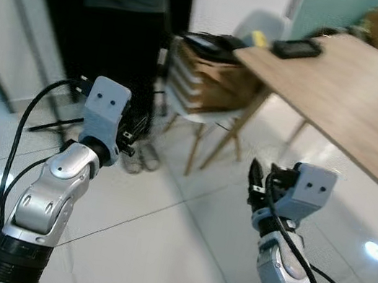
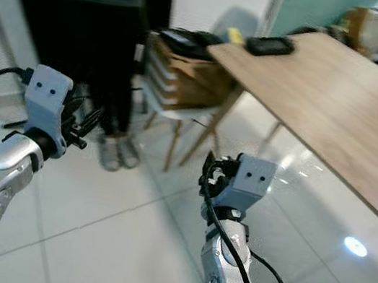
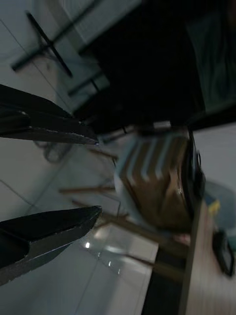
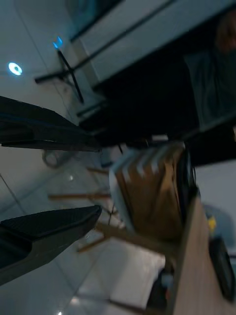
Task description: Setting the table
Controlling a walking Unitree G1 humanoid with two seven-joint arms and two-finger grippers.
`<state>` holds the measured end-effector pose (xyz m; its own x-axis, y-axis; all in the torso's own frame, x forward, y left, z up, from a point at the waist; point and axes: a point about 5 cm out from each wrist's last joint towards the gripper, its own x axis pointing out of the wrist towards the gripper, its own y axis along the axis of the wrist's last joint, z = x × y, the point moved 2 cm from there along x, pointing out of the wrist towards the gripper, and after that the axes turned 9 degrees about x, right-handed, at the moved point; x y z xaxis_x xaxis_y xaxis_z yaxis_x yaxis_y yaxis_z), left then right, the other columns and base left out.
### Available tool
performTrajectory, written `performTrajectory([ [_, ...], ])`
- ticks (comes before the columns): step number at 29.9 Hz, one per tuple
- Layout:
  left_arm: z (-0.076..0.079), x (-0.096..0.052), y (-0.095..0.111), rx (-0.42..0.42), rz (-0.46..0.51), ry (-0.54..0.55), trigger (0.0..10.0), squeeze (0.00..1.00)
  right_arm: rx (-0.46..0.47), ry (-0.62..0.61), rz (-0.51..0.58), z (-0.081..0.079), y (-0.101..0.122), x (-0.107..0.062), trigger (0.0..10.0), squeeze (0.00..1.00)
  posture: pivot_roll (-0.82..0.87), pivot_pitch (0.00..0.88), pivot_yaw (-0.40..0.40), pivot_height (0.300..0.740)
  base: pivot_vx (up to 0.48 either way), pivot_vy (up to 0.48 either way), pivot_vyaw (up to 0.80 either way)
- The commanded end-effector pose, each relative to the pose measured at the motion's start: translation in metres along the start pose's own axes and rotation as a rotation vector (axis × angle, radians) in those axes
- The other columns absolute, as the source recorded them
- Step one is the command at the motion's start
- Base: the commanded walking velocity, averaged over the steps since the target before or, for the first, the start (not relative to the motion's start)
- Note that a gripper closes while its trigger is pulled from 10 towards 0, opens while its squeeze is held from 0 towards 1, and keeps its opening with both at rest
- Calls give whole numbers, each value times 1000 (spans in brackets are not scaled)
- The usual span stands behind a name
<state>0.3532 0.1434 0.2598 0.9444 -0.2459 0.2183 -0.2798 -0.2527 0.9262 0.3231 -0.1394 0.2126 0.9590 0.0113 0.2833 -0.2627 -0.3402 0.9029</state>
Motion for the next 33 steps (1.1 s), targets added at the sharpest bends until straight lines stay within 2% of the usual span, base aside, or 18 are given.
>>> performTrajectory([
  [1,3,-1,-6,-4,-28,-13,10000,0,-6,-17,-24,5,-5,-3,10000,0,112,137,84,740,0,0,794],
  [25,6,0,-8,16,-38,-24,10000,0,-6,-14,-30,5,-6,-3,10000,0,108,139,84,740,0,0,794],
  [29,7,-1,-8,20,-38,-40,10000,0,-6,-17,-32,5,-7,-3,10000,0,109,140,83,740,0,0,794],
  [33,17,-2,-12,29,-48,-117,10000,0,-10,-28,-33,8,-8,-4,10000,0,110,137,88,740,0,0,794],
])
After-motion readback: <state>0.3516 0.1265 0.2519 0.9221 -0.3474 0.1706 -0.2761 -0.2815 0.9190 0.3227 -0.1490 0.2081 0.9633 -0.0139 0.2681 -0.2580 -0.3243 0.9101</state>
